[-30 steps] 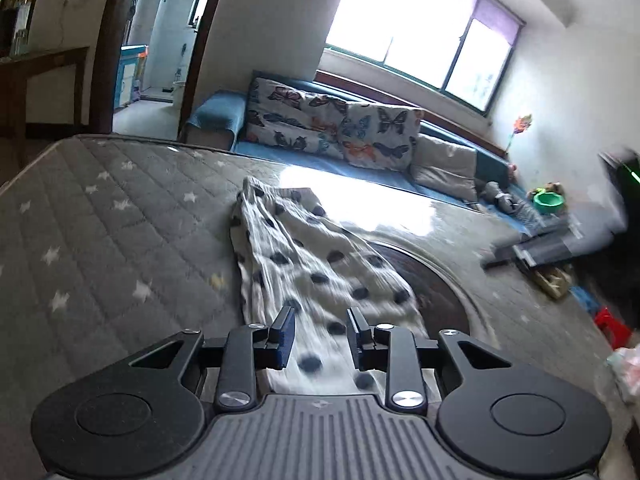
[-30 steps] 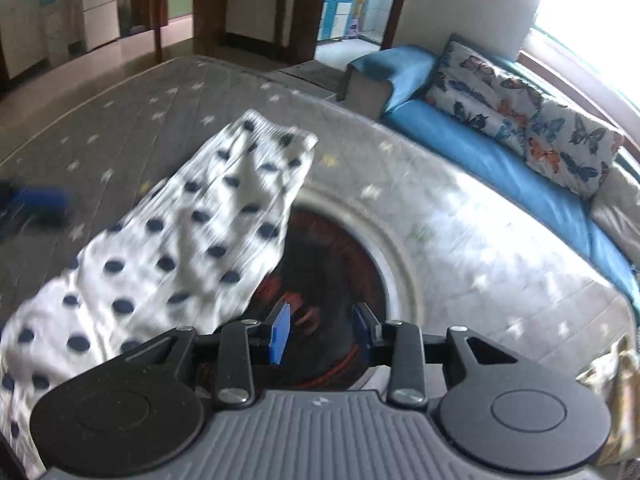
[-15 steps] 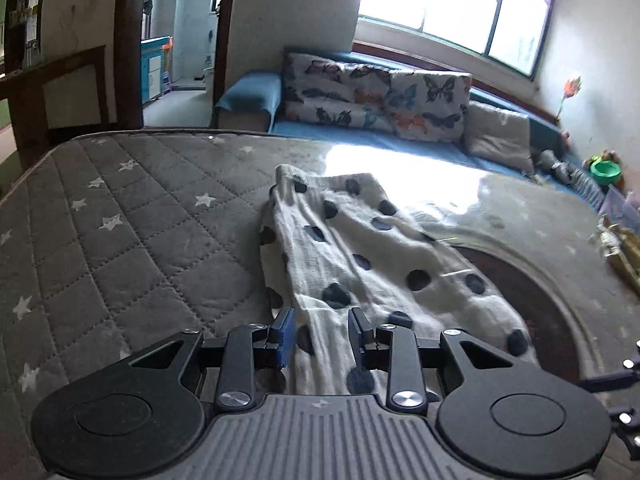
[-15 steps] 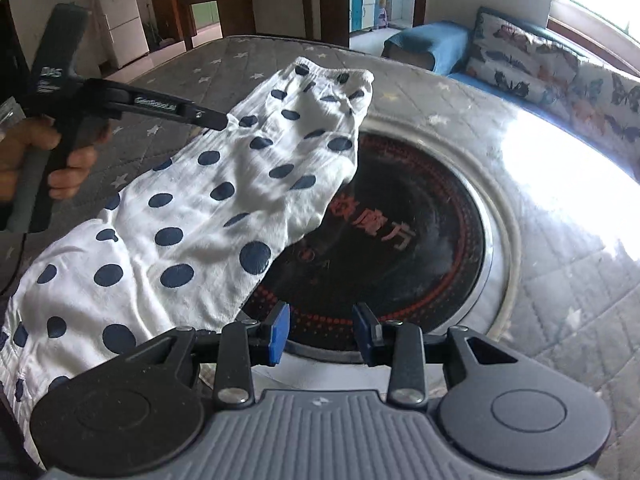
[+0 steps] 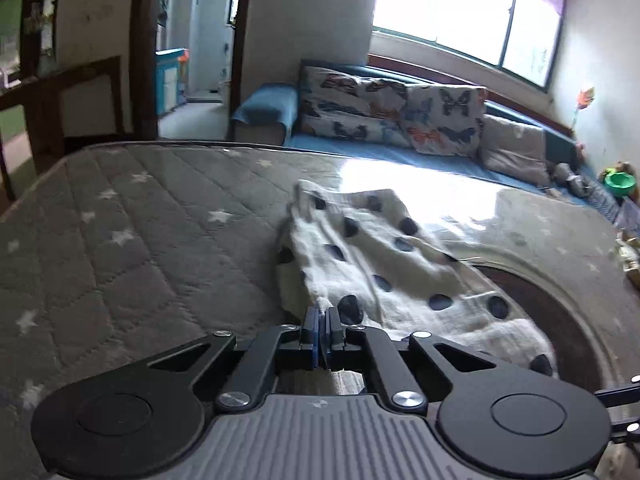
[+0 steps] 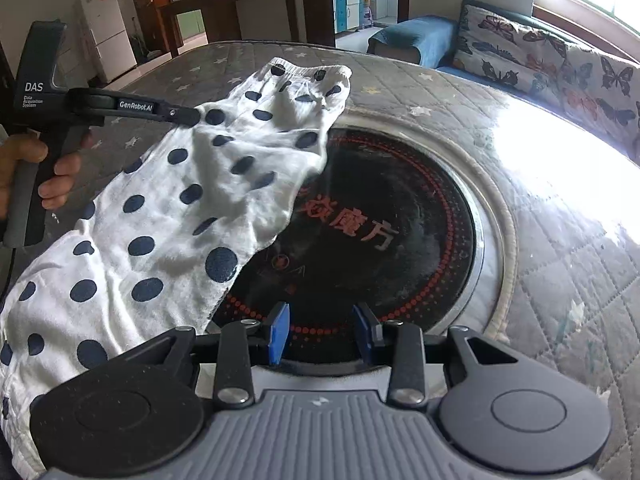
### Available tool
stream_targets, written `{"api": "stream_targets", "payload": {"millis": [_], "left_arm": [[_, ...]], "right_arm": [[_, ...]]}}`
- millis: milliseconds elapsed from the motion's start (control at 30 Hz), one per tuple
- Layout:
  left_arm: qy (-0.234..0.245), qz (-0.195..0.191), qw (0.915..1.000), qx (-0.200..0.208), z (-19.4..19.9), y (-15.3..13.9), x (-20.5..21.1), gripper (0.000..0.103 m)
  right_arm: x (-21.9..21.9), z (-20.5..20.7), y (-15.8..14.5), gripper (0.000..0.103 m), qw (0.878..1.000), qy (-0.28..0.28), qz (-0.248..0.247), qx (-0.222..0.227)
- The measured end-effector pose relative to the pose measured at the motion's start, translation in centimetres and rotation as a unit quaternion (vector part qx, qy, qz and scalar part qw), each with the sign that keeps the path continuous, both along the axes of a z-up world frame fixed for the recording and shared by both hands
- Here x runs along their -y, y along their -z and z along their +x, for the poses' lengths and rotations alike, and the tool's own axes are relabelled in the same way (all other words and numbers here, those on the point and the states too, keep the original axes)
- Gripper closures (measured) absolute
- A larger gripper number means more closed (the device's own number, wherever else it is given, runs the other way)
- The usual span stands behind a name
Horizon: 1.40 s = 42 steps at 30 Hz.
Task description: Fold clothes
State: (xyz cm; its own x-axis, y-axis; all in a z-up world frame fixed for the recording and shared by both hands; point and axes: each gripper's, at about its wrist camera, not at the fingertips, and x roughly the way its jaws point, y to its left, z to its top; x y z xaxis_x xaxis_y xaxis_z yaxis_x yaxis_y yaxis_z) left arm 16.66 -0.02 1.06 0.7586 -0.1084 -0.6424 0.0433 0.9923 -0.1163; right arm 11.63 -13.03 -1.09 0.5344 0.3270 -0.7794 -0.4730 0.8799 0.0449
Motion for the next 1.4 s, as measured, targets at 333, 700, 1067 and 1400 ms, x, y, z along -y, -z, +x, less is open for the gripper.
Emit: {"api": "stream_targets", "payload": {"millis": [333,700,1067,1400], "left_arm": [[-0.002,0.045,0.9988,-0.018,-0.1,0.6,0.7,0.094],[0.020,0.021,0.9995,0.015,-3.0,-2.2,1.7,0.077],[0.159,-0.064,0.9841,-0.047,-2.0,-2.4,7.4,0.053],[0.157,-0.102,0.9813,-0.046,-2.2,-0.4,6.0,0.098]], "right_arm": [[-1.2,2.2,0.1,0.069,0.999,-0.010,0.036,0.009],[-2.6,3.3,-0.1,0.069,0.997,-0.031,0.071,0.016],[-4.0,3.3,-0.5,0.069,0.994,-0.044,0.092,0.025],[-4.4,3.3,-0.9,0.069,0.993,-0.050,0.102,0.032]]}}
